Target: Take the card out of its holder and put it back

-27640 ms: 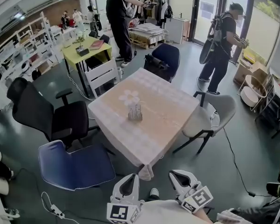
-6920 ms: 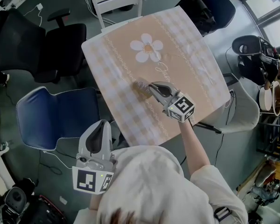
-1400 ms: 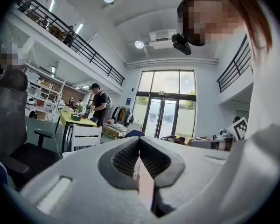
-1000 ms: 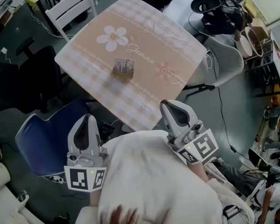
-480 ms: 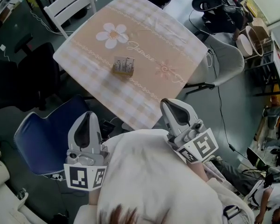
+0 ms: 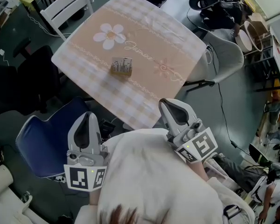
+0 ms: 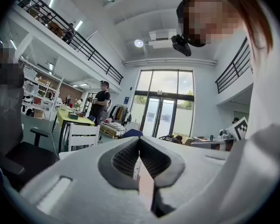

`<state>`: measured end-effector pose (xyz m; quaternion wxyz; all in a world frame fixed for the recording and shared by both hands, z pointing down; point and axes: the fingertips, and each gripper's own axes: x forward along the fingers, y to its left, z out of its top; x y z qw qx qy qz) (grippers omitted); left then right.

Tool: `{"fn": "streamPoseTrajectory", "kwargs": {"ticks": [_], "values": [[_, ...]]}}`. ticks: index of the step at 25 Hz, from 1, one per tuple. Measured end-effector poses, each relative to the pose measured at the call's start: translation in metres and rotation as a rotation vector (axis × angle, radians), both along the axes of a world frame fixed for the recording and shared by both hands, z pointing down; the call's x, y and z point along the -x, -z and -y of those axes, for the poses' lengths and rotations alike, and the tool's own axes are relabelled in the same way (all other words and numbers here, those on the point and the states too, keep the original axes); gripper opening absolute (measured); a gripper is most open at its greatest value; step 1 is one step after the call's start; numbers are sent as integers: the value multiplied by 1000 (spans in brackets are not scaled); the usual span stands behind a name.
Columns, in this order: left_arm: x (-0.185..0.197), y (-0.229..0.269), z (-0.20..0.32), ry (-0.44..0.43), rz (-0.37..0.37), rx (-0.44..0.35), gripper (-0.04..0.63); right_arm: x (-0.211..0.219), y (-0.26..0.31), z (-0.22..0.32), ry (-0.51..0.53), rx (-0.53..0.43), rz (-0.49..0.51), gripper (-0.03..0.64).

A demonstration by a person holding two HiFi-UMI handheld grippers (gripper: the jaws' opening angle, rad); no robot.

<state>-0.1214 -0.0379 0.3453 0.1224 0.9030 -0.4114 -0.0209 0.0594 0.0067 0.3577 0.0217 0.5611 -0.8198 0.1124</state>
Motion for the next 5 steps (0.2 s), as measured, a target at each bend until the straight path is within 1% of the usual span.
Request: {"fn": "streamPoseTrajectory", "kwargs": {"ticks": [5], "values": [[1,-1,0,2,-3,1,0,2,0,1,-2,7,14,-2]]}}
